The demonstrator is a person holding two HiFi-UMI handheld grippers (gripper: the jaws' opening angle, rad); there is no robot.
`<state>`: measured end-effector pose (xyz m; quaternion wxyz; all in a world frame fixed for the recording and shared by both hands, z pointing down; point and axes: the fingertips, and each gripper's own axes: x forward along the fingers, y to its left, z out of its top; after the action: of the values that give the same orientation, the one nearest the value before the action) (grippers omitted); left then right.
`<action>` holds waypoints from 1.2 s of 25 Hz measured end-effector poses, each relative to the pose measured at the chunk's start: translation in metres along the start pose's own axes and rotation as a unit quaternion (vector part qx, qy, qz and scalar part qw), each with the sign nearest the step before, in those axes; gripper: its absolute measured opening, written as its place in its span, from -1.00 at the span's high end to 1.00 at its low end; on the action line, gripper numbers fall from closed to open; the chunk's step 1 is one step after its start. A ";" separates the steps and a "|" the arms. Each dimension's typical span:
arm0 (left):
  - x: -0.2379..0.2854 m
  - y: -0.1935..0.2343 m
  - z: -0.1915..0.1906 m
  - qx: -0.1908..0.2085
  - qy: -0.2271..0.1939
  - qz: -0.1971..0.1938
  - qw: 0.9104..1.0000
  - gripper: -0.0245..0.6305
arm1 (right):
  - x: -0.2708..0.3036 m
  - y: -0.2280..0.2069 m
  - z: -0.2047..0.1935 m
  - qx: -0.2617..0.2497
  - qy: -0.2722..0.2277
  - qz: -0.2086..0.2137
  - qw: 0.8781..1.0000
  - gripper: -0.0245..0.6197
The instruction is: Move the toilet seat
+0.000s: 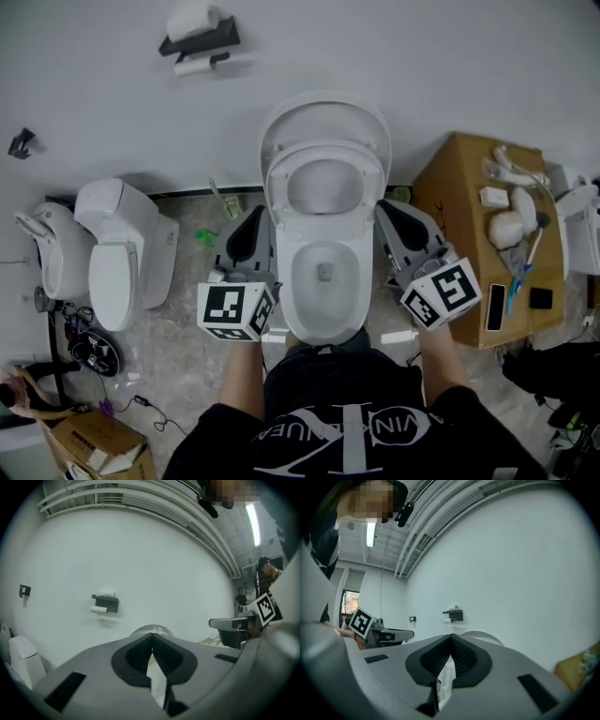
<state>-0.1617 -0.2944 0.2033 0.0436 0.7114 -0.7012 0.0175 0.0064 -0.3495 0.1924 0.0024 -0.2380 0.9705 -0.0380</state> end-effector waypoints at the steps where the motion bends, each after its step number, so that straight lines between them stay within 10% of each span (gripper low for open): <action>1: -0.001 -0.001 0.001 0.004 -0.001 0.001 1.000 0.92 | -0.001 0.000 0.001 0.000 0.000 0.000 1.000 0.90; 30: -0.006 -0.005 0.001 0.031 0.007 0.001 0.999 0.92 | -0.012 0.012 -0.010 0.008 0.012 0.014 1.000 0.90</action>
<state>-0.1570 -0.2883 0.2015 0.0260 0.7113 -0.7010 0.0445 0.0114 -0.3327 0.2018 -0.0071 -0.2239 0.9734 -0.0487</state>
